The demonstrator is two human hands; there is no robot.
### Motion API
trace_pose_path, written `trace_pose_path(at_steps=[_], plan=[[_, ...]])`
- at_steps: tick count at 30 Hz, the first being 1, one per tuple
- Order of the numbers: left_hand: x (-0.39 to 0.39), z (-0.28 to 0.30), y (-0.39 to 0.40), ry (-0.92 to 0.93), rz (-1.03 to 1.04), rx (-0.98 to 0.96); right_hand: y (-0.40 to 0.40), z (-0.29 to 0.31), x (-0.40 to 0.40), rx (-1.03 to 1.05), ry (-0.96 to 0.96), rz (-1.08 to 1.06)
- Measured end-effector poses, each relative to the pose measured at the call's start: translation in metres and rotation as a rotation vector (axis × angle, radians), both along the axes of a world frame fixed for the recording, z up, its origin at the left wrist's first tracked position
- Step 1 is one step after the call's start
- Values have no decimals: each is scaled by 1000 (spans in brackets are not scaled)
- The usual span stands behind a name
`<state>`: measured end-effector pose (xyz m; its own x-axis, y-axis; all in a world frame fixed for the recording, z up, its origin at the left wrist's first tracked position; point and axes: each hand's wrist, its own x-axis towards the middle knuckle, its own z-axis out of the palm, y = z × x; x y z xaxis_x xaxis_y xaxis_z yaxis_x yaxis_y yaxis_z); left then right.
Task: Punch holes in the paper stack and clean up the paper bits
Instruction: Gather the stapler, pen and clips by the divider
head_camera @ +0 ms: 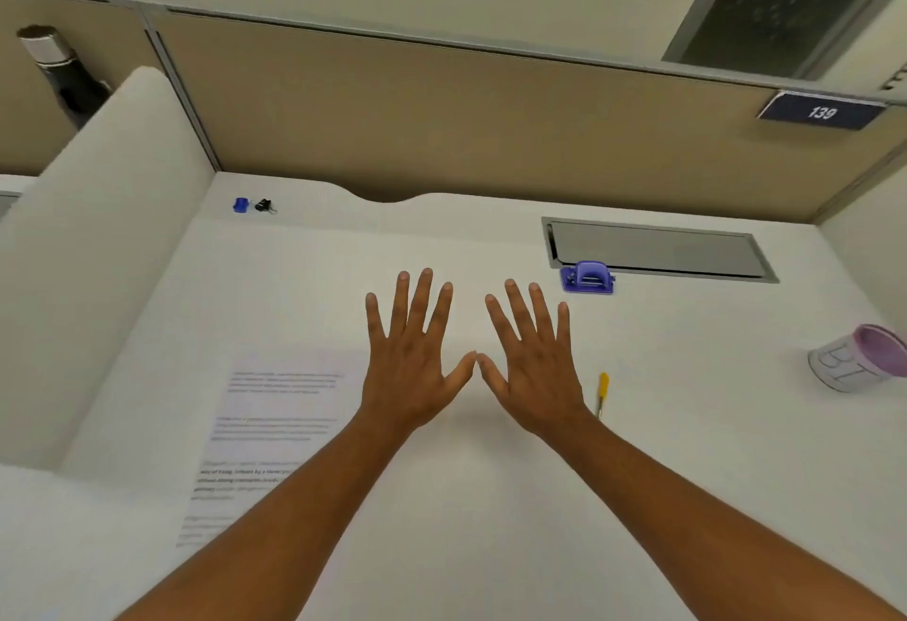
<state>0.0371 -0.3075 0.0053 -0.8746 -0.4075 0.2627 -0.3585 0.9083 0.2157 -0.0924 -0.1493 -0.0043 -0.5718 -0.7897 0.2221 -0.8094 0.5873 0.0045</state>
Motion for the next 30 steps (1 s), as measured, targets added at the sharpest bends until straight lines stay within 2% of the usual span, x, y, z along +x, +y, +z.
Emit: trace_pose_path(at_steps=[9, 15, 18, 21, 24, 30], plan=[[-27, -14, 154, -24, -34, -2, 163, -8, -21, -19, -66, -47], [-36, -29, 212, -65, 19, -1, 222, -20, -24, -4, -122, -88], [-40, -34, 220, -98, 135, -10, 225, -23, -28, -77, -200, -157], [-48, -37, 216, -153, 217, -21, 212, -21, -39, -122, -358, -255], [-62, -37, 213, -231, 255, -7, 195, -19, -48, -48, -427, -292], [-92, -41, 211, -425, 353, 117, 161, -26, -56, 151, -412, -299]])
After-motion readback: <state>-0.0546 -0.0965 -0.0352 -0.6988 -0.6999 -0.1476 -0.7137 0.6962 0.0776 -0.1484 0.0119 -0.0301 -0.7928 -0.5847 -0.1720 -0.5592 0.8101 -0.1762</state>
